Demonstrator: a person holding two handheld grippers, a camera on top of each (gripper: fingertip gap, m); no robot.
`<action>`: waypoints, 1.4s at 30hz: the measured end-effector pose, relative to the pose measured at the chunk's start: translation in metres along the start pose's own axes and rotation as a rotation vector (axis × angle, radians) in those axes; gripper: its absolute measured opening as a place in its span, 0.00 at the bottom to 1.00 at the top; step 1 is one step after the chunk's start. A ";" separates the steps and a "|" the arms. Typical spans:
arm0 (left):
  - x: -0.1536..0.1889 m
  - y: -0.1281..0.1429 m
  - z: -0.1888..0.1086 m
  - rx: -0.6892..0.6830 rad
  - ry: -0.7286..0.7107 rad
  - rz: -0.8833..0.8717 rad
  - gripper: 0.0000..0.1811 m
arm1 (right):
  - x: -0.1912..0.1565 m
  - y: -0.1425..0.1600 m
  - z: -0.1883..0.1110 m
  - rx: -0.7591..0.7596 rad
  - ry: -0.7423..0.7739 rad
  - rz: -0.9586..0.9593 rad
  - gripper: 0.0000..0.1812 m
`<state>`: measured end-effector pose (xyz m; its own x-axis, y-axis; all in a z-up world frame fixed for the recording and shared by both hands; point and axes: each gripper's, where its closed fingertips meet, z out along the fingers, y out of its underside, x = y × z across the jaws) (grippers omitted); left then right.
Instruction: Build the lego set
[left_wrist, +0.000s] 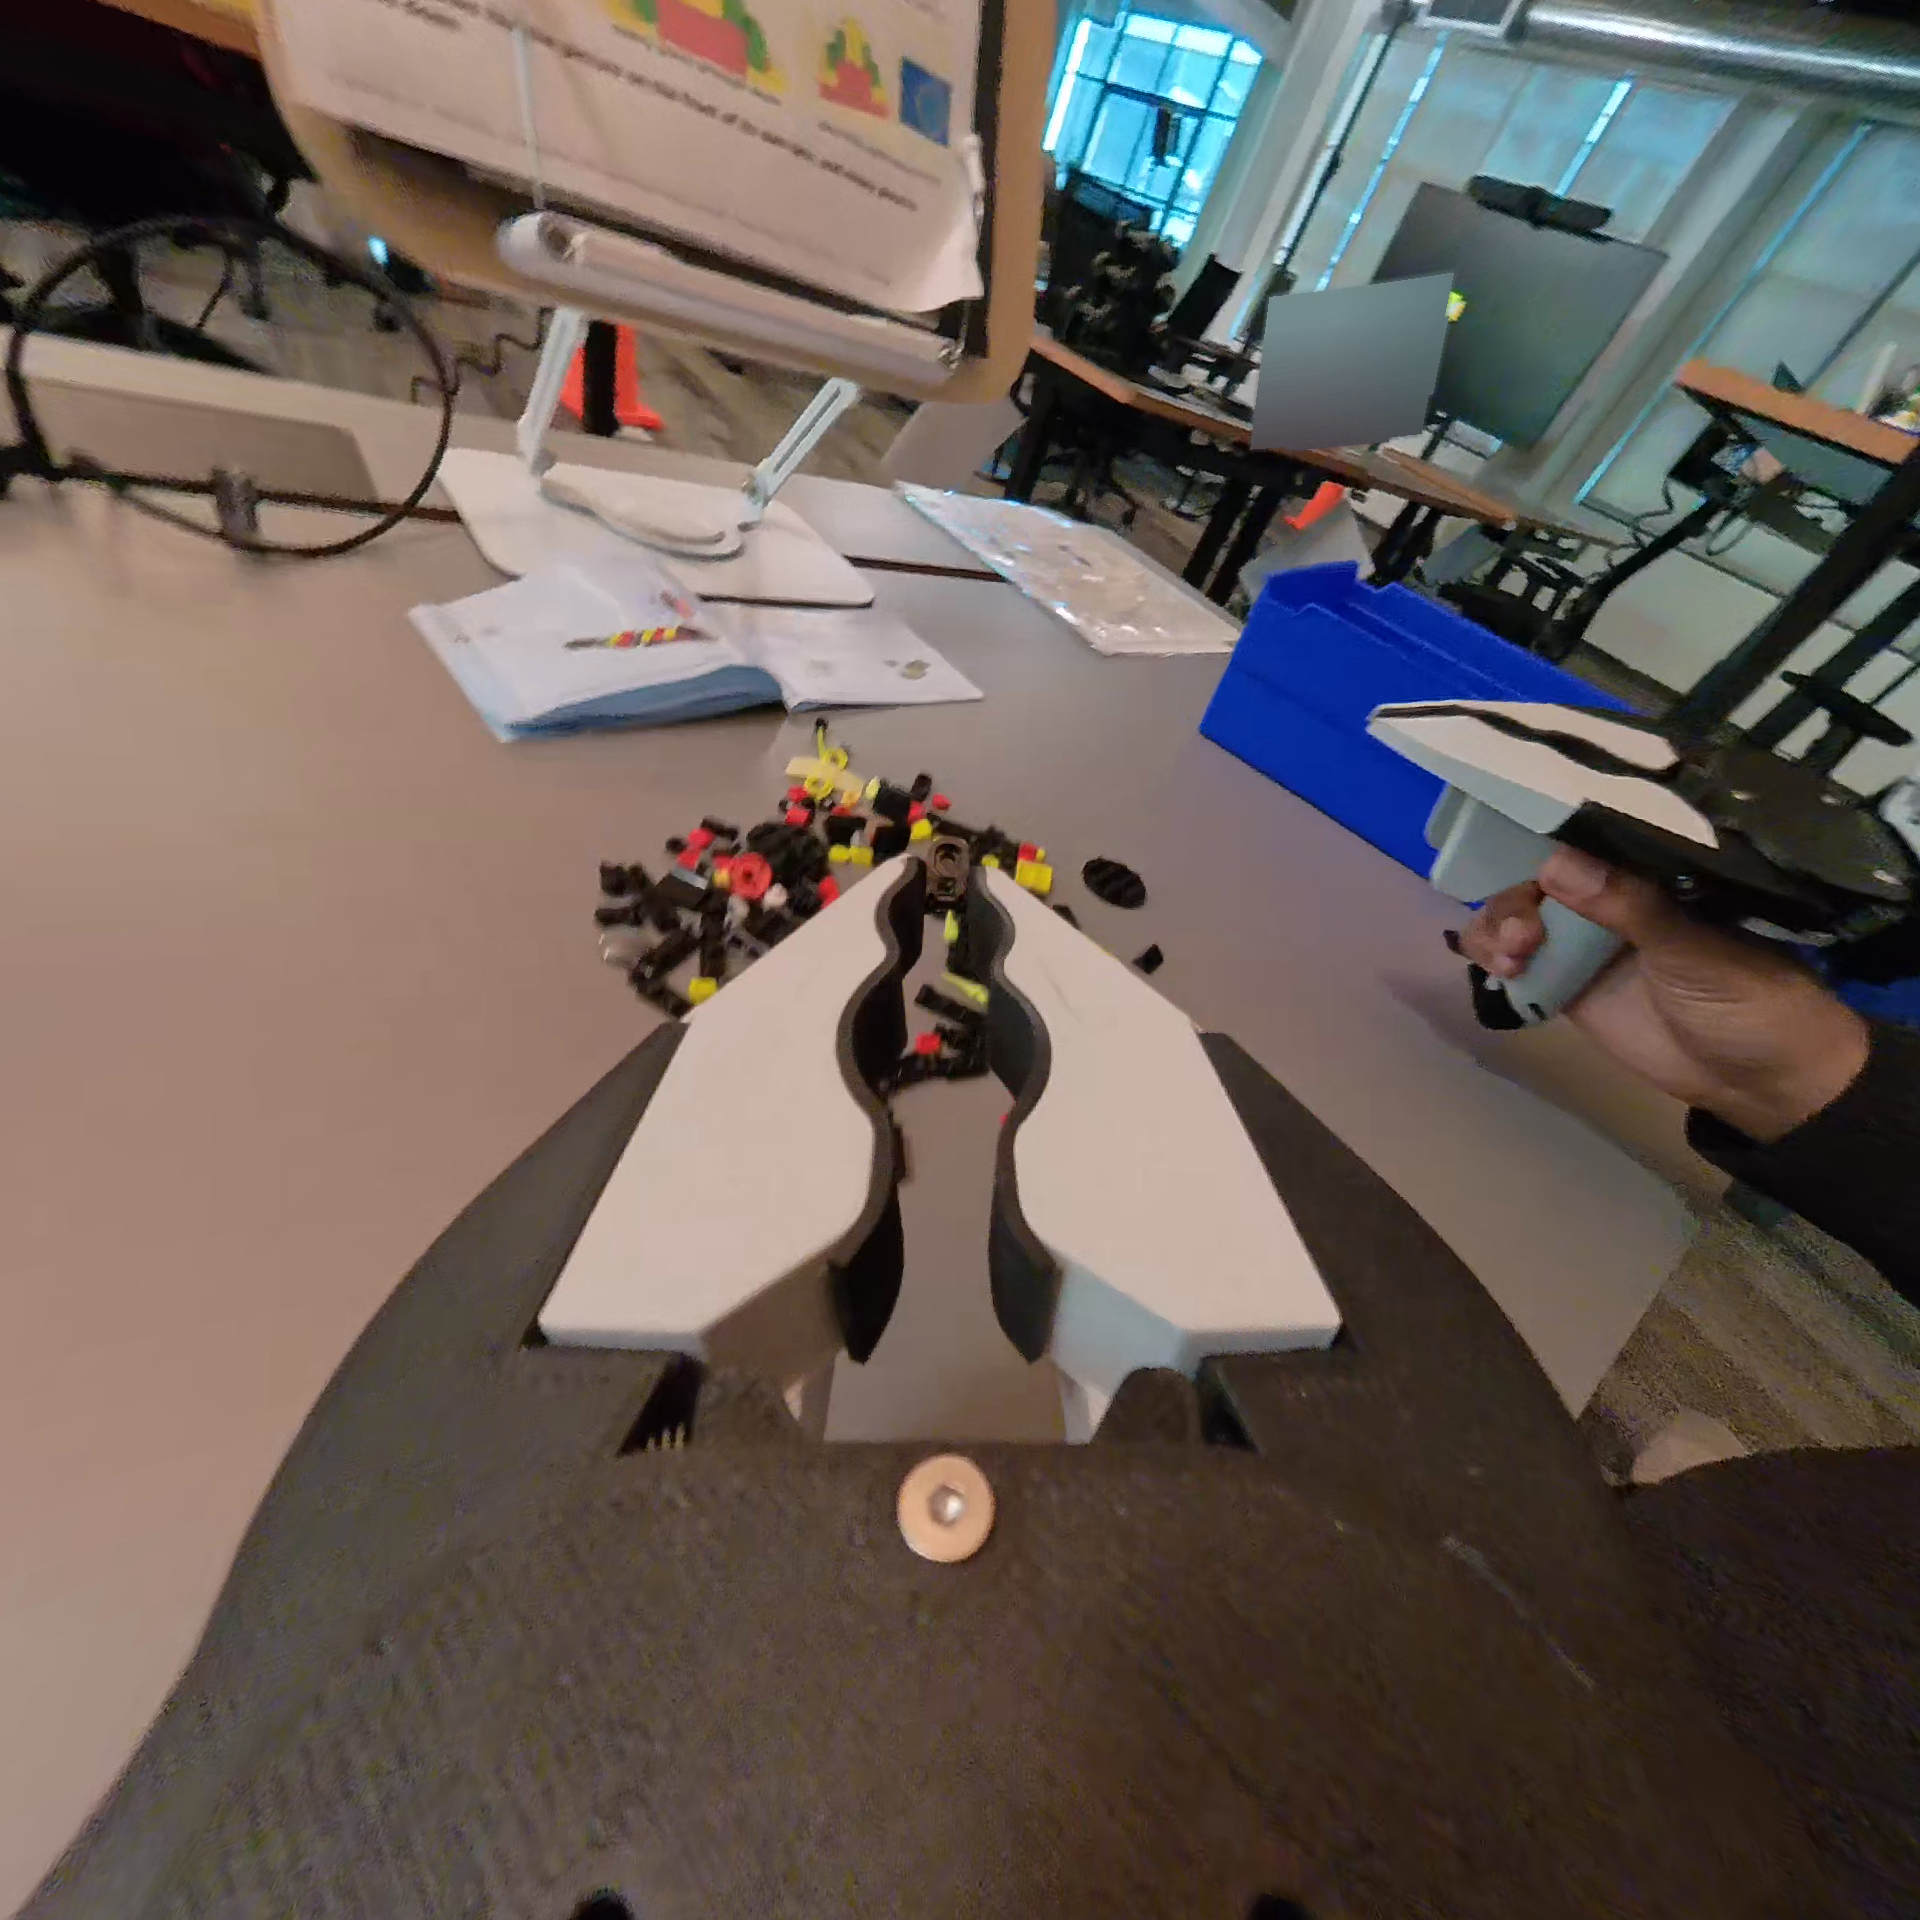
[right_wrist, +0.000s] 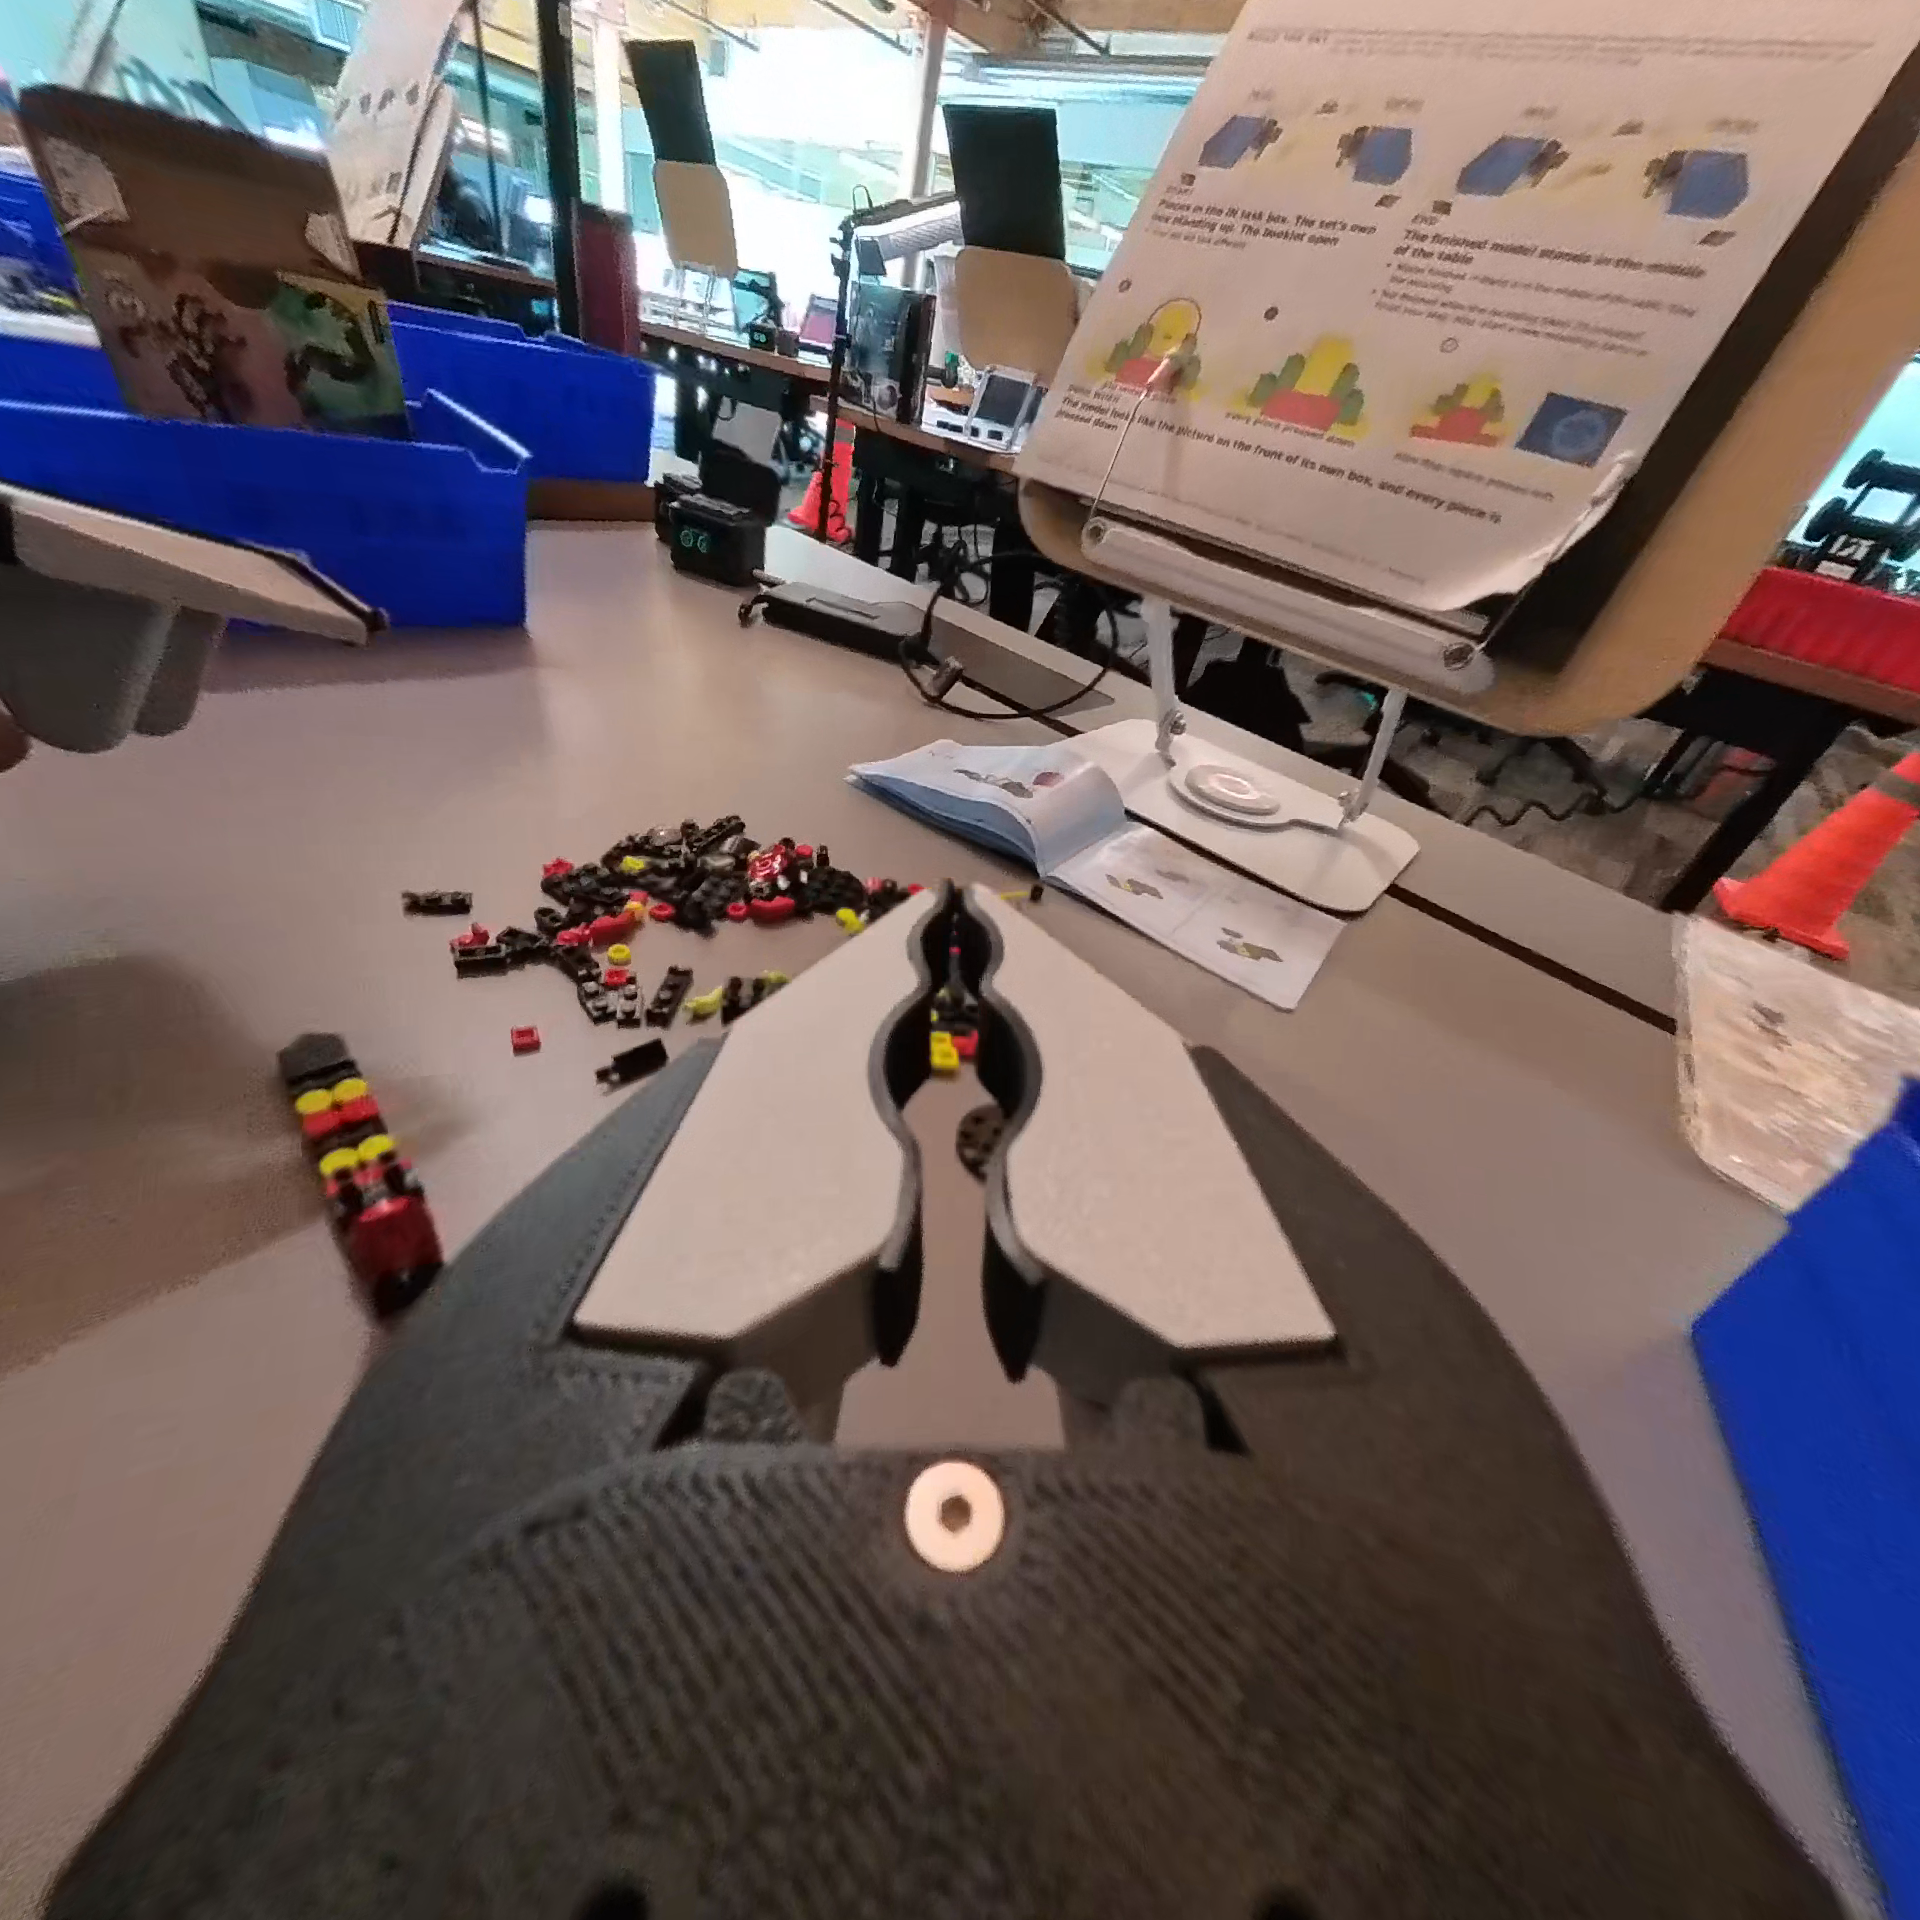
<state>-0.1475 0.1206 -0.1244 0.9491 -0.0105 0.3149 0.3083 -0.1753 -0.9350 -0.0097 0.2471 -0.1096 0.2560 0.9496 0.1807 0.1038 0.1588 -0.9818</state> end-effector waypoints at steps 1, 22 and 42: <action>0.003 -0.006 0.006 0.008 0.019 0.010 0.04 | 0.003 -0.002 0.006 0.013 -0.004 0.016 0.00; 0.014 -0.009 0.048 -0.009 0.076 0.043 0.04 | -0.013 -0.030 0.023 0.091 -0.028 -0.060 0.00; 0.021 -0.004 0.081 -0.077 0.173 0.051 0.04 | 0.110 0.016 -0.133 -0.218 0.408 -0.027 0.18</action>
<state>-0.1235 0.2010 -0.1278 0.9359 -0.1889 0.2973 0.2482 -0.2452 -0.9372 0.1478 0.3186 -0.0978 0.6033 0.7551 0.2568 0.3038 0.0802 -0.9494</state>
